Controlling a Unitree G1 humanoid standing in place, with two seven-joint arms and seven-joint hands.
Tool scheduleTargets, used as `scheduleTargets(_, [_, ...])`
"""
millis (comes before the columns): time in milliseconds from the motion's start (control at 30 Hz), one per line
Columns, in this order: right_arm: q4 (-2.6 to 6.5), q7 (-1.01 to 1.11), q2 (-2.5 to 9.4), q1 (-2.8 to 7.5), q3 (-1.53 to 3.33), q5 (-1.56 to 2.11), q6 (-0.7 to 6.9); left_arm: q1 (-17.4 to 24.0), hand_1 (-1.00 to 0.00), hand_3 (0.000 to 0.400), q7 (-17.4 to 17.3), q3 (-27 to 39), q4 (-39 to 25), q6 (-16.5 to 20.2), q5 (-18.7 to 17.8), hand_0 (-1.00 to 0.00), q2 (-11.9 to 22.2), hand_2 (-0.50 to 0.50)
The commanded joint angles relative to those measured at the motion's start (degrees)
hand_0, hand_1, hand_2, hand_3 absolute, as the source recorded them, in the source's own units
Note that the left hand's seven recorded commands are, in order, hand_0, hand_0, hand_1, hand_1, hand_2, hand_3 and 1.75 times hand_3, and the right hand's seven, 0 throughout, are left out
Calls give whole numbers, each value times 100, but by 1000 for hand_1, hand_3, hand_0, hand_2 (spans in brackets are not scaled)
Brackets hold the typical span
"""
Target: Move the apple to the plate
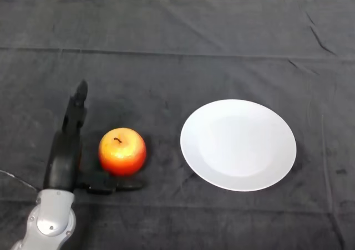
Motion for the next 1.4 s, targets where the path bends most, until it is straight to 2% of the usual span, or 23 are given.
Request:
scheduleTargets(33, [-287,-58,12,90,-1,95,12,-255,0,0,-33,-38,224,-146,-26,0,-31,0])
scheduleTargets(233, [-277,-54,7,87,-3,97,12,-364,0,0,-11,-88,476,-155,2,0,-82,0])
scheduleTargets(267, [-275,-53,7,87,-3,98,12,-374,0,138,-4,-98,499,-158,9,-345,-89,-173])
scheduleTargets(300, [-274,-53,6,86,-4,98,12,-380,0,202,4,-109,515,-160,17,-506,-94,-253])
scheduleTargets(333, [-272,-52,5,86,-4,98,11,-387,0,365,12,-122,531,-165,27,-914,-100,-457])
scheduleTargets(367, [-271,-51,5,86,-4,99,11,-390,-522,400,21,-136,542,-171,37,-1000,-102,-239])
scheduleTargets(400, [-269,-50,4,85,-5,99,11,-392,-980,400,28,-148,547,-177,47,-1000,-102,-10])
scheduleTargets(433, [-268,-50,3,85,-5,99,11,-393,-1000,400,35,-159,549,-183,57,-1000,-101,0])
scheduleTargets(900, [-254,-42,-3,81,-8,102,10,-410,-1000,400,105,-282,358,-224,260,-1000,15,0])
scheduleTargets(1400, [-260,-43,1,82,-5,100,9,-204,-1000,400,241,-246,-1092,340,467,-1000,153,0])
